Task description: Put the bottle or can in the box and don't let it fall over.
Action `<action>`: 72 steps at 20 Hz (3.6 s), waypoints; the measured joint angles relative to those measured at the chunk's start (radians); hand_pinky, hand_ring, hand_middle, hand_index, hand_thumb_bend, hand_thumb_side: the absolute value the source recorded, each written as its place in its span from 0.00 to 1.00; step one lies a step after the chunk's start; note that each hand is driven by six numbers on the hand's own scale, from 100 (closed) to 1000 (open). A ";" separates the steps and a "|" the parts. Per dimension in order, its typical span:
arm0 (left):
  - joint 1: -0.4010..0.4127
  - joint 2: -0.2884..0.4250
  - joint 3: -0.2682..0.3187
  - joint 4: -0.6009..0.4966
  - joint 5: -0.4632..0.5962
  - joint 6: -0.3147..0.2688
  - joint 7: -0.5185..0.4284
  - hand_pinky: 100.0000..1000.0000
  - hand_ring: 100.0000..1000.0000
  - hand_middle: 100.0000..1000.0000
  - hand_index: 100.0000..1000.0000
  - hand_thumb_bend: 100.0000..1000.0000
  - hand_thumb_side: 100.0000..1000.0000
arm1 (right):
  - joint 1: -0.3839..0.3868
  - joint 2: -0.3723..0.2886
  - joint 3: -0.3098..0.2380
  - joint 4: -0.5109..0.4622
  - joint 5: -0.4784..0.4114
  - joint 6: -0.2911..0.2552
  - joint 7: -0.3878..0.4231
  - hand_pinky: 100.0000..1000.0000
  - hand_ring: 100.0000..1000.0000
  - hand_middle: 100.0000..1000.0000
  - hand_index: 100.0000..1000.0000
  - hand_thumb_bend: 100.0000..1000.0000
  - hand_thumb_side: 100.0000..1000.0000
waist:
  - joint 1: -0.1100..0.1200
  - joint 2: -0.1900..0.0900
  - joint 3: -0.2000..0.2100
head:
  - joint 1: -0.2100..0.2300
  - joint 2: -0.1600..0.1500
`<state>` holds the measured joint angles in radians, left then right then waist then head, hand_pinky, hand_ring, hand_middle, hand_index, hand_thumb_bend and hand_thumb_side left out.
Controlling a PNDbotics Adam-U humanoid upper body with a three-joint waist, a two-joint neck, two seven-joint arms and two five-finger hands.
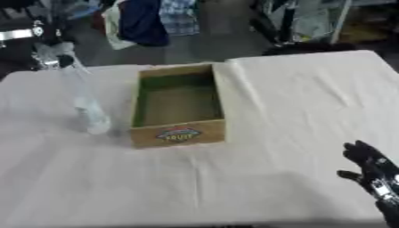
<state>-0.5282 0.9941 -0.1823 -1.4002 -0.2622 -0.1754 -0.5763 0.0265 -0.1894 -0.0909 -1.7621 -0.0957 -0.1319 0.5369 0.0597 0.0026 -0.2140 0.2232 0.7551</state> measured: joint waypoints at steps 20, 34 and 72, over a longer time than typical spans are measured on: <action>0.010 0.001 0.014 0.000 -0.036 0.015 -0.052 0.81 0.74 0.75 0.90 0.17 0.73 | 0.000 0.000 0.000 0.000 0.005 0.000 0.000 0.80 1.00 0.94 1.00 0.00 0.68 | 0.000 0.005 0.000 | -0.002 0.000; 0.025 0.018 0.044 0.000 -0.053 0.015 -0.039 0.86 0.86 0.85 0.92 0.30 0.86 | 0.000 0.000 0.000 0.000 0.005 0.000 0.000 0.80 1.00 0.94 1.00 0.00 0.67 | 0.000 0.005 0.004 | -0.005 0.000; 0.010 0.009 0.014 -0.010 0.019 0.005 -0.007 0.58 0.38 0.28 0.53 0.00 0.22 | -0.001 0.000 -0.001 0.001 0.005 0.000 0.001 0.80 1.00 0.93 1.00 0.00 0.68 | 0.000 0.005 -0.002 | -0.006 0.000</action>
<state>-0.5180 1.0030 -0.1686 -1.4105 -0.2435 -0.1706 -0.5829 0.0259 -0.1891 -0.0915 -1.7613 -0.0910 -0.1318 0.5376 0.0599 0.0077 -0.2158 0.2171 0.7555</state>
